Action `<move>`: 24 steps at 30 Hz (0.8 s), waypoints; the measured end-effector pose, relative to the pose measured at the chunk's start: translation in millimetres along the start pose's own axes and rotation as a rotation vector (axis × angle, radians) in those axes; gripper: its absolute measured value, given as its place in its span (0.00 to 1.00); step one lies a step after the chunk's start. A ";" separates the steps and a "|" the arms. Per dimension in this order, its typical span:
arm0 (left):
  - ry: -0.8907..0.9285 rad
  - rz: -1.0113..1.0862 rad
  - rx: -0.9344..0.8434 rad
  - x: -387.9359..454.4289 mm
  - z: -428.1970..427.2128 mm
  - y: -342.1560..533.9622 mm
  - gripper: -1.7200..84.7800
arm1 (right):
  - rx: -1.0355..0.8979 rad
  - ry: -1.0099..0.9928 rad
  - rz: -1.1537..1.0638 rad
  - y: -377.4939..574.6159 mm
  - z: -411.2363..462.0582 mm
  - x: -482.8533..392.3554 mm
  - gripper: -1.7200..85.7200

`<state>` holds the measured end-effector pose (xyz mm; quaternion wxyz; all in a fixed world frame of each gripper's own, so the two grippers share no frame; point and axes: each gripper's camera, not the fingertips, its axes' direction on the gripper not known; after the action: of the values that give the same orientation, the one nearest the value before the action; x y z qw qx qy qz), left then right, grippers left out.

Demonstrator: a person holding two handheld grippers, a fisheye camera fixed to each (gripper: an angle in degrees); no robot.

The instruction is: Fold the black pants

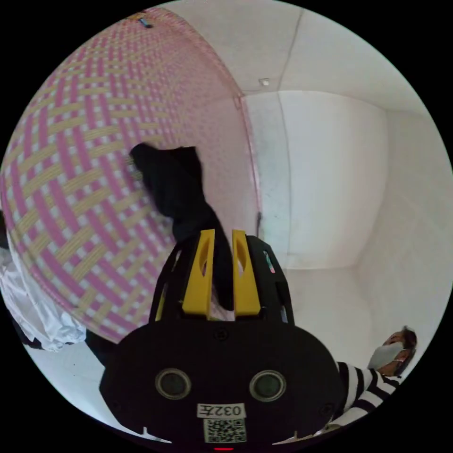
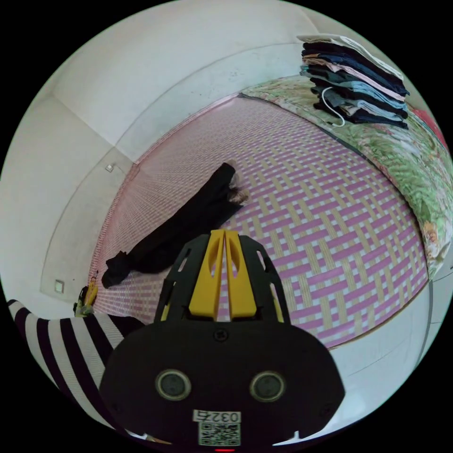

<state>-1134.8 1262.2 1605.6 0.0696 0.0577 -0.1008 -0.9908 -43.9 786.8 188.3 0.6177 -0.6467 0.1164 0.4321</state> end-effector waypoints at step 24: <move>-0.967 0.140 -0.201 184.3 257.2 -186.0 0.14 | -0.139 -0.124 -0.009 -12.5 -3.2 -73.3 0.01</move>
<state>-1372.6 1464.3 1798.8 0.0863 -0.4223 -0.0289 -0.9019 -77.9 758.5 248.1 0.5792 -0.6607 0.0447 0.4755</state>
